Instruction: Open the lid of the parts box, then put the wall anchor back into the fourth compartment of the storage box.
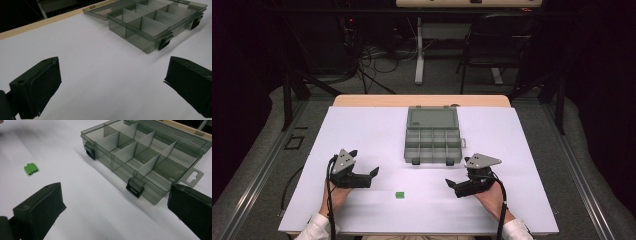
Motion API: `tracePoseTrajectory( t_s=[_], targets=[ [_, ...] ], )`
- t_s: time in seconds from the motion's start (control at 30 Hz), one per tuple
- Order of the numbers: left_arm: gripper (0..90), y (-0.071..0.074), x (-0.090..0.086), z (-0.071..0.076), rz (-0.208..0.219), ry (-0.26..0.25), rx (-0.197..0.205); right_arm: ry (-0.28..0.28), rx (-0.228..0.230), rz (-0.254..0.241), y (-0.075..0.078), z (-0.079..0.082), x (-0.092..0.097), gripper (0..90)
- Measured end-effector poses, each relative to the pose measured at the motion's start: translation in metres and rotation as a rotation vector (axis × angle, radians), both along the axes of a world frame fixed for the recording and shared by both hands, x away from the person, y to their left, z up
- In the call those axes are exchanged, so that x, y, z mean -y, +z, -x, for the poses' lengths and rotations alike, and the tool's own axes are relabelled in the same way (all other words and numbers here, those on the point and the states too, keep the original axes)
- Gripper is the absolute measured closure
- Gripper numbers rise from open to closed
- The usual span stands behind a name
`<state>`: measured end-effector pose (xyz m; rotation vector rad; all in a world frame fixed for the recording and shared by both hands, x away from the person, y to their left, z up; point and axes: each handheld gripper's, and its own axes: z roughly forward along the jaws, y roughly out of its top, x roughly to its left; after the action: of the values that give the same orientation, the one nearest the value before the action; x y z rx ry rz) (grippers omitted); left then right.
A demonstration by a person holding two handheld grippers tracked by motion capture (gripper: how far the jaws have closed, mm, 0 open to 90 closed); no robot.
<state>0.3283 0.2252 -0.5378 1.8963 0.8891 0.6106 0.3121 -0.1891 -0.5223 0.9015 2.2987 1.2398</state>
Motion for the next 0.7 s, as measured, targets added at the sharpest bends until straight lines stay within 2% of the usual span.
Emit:
tracePoseTrajectory(
  t_s=[0.4, 0.43, 0.57, 0.7],
  targets=[
    [0.0, -0.001, -0.007, -0.004, 0.011, 0.014, -0.004, 0.083, -0.033, 0.015, 0.001, 0.0, -0.016, 0.0],
    [0.0, -0.001, -0.008, -0.004, 0.006, 0.009, -0.004, 0.112, -0.04, 0.033, 0.001, 0.0, -0.024, 0.0],
    [0.0, -0.001, -0.008, -0.004, 0.013, 0.014, -0.001, 0.154, -0.055, 0.032, 0.002, 0.001, -0.035, 0.0],
    [0.0, 0.0, -0.006, -0.004, 0.007, 0.006, 0.004, 0.2, -0.087, 0.058, 0.0, -0.001, -0.051, 0.0]
  ],
)
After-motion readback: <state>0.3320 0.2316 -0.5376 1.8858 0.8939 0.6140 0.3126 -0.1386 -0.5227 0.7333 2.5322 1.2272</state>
